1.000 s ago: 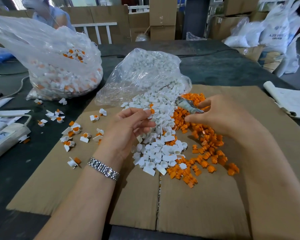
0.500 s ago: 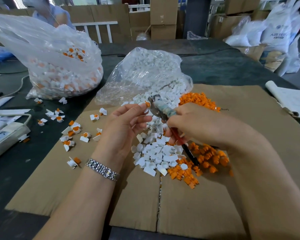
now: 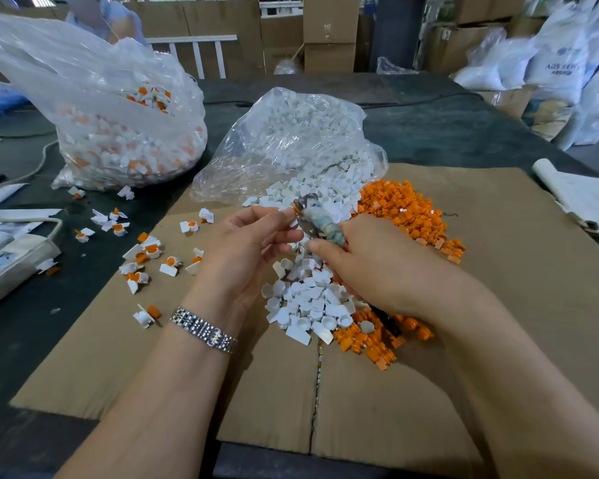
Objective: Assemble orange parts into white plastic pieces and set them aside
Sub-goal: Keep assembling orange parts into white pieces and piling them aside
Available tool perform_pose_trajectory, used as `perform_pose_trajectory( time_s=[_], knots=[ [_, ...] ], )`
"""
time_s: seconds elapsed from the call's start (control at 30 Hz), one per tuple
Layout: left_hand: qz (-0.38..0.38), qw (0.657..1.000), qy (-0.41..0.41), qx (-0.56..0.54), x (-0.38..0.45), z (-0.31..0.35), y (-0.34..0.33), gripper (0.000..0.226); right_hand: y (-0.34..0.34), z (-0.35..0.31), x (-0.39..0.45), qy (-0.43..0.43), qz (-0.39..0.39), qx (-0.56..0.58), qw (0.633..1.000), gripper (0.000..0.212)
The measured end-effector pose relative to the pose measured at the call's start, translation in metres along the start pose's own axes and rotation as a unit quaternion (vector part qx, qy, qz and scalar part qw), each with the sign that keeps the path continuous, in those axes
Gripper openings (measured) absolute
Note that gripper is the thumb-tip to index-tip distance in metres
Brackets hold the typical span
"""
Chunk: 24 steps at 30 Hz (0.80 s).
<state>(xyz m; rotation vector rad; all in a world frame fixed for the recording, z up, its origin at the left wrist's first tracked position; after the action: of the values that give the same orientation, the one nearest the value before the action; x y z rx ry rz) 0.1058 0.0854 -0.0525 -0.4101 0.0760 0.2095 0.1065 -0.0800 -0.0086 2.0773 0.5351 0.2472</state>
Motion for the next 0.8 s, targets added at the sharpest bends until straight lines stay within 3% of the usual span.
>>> perform_pose_trajectory(
  time_s=[0.27, 0.43, 0.6, 0.7, 0.8],
  knots=[
    [-0.006, 1.000, 0.001, 0.025, 0.002, -0.004, 0.001, 0.010, -0.002, 0.005, 0.004, -0.008, 0.019, 0.021, 1.000, 0.041],
    [-0.007, 0.998, -0.046, 0.053, 0.003, -0.004, 0.004, 0.007, 0.010, 0.013, -0.002, -0.029, -0.064, 0.257, 0.964, 0.043],
    [-0.006, 0.995, -0.071, 0.064, 0.002, -0.001, 0.003, 0.016, 0.032, 0.033, -0.005, -0.055, -0.063, 0.305, 0.949, 0.049],
    [0.071, 0.978, -0.108, 0.167, 0.003, 0.004, 0.008, 0.006, 0.036, 0.047, 0.001, -0.083, 0.039, 0.236, 0.967, 0.045],
    [0.228, 0.901, -0.170, 0.327, 0.004, 0.014, 0.023, 0.009, 0.031, 0.059, 0.012, -0.099, 0.128, 0.053, 0.985, 0.043]
  ],
)
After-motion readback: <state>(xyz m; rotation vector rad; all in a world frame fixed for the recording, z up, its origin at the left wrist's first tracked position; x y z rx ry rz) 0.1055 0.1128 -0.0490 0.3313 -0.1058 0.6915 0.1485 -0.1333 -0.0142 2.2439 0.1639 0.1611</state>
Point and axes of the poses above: each hand's wrist, its own x-axis towards the middle knuckle, its own y-axis out of the back of the hand, z = x × y, the point moved 2 cm from there along x, towards the middle knuckle, and after that the axes turned 4 degrees about y, right-handed, at the moved point
